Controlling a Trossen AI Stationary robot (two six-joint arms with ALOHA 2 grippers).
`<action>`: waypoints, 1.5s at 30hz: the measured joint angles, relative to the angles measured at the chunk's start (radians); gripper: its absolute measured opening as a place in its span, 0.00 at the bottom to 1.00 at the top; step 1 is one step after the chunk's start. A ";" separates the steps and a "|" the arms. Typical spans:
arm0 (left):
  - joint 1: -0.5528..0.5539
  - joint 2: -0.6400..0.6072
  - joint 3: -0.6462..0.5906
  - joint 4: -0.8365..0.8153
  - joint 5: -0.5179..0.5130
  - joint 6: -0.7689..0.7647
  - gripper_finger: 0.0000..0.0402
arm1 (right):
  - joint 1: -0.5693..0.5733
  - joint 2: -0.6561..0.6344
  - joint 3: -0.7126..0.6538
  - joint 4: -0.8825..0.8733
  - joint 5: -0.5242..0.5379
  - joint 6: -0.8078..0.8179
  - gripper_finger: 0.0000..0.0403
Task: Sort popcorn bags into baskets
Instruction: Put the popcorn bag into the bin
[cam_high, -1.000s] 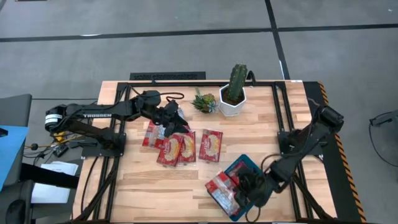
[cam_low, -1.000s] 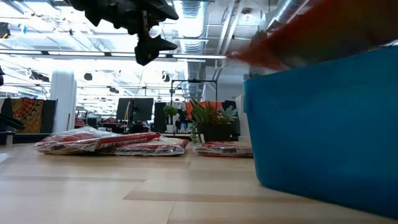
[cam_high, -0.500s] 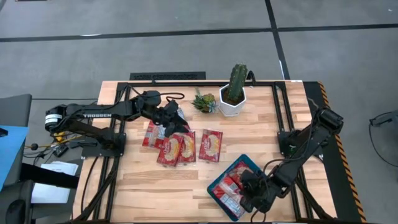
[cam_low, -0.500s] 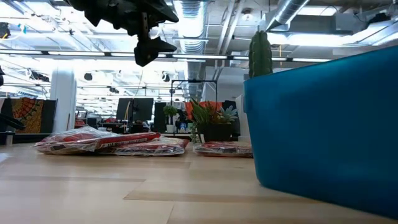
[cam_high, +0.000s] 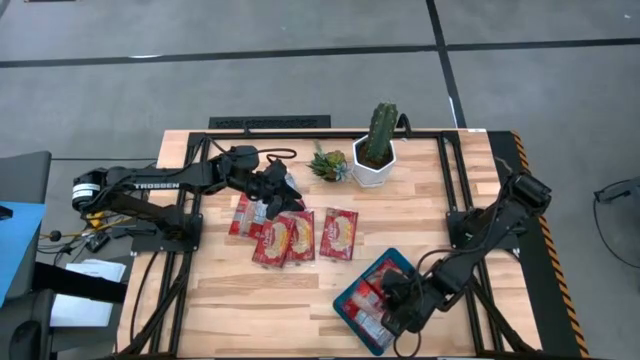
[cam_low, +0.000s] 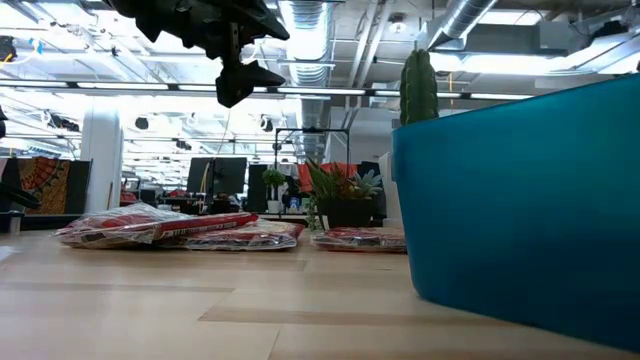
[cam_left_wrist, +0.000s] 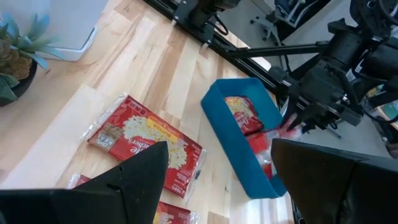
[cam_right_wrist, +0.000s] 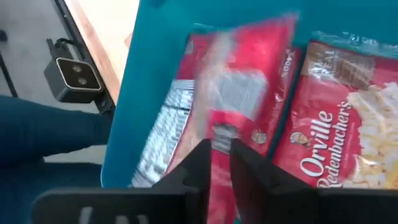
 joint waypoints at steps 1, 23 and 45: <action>0.000 0.000 0.000 0.000 0.000 0.000 0.68 | -0.002 0.000 0.000 0.005 -0.013 -0.012 0.23; -0.106 0.154 -0.076 0.087 -0.158 0.075 0.66 | -0.307 -0.182 0.000 -0.144 0.111 -0.114 0.44; -0.156 0.546 -0.074 0.370 -0.218 0.077 0.30 | -0.547 0.064 0.000 -0.158 0.139 0.028 0.60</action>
